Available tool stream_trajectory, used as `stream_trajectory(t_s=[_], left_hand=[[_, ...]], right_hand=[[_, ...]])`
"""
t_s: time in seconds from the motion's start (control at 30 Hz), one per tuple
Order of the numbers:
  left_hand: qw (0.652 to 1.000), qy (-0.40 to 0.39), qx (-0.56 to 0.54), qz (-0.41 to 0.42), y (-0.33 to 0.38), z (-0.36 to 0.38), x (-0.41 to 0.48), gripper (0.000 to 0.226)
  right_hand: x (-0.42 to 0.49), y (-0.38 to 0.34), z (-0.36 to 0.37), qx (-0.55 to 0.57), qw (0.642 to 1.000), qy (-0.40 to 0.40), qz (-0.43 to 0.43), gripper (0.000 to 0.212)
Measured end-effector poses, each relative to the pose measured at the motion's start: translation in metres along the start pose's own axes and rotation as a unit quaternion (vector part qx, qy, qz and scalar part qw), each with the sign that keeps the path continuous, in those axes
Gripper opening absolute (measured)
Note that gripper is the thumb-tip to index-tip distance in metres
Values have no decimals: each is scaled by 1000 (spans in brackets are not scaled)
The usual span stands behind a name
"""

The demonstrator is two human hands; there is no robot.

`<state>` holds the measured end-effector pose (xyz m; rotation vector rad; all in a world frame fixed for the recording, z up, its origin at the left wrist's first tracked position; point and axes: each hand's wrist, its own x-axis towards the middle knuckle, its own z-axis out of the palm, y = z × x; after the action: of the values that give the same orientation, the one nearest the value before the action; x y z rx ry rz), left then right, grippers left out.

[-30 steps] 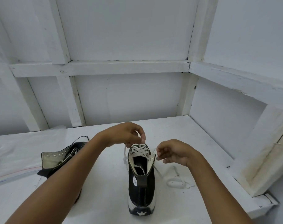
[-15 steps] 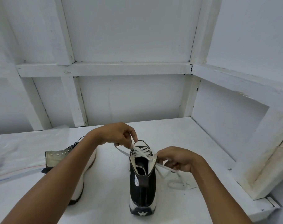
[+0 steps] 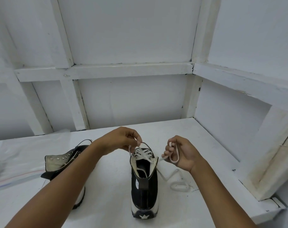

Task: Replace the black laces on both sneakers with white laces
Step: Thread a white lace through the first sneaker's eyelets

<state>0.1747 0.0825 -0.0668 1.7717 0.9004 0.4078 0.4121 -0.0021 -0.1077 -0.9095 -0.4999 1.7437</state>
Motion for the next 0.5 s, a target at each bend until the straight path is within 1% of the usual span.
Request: stream_trajectory(t_s=[0.07, 0.13, 0.17, 0.23, 0.3, 0.33, 0.37, 0.4, 0.47, 0.5], left_hand=[[999, -31, -3, -7, 0, 2, 1, 14], [996, -66, 55, -9, 1, 5, 2, 17], [992, -76, 104, -6, 2, 7, 3, 20], [980, -76, 182, 6, 4, 12, 5, 24], [979, -68, 194, 16, 7, 15, 7, 24], [981, -62, 182, 19, 8, 15, 8, 23], [985, -55, 164, 21, 8, 14, 9, 21], [988, -47, 146, 21, 9, 13, 9, 18], [991, -31, 126, 16, 9, 10, 9, 16], [991, -27, 132, 12, 9, 9, 10, 17]], right_hand=[[1, 0, -1, -64, 998, 20, 18, 28], [0, 2, -3, -167, 985, 24, 34, 27], [0, 3, -4, -227, 973, 22, 39, 23], [-4, 3, -3, -356, 933, 1, 49, 12], [-9, 3, 0, -449, 890, -47, 68, 13], [-11, 3, 0, -477, 873, -70, 73, 15], [-12, 3, 0, -486, 867, -84, 71, 15], [-13, 2, 0, -476, 873, -86, 62, 14], [-13, 0, 0, -419, 904, -76, 33, 9], [-12, -1, -1, -390, 918, -72, 18, 8]])
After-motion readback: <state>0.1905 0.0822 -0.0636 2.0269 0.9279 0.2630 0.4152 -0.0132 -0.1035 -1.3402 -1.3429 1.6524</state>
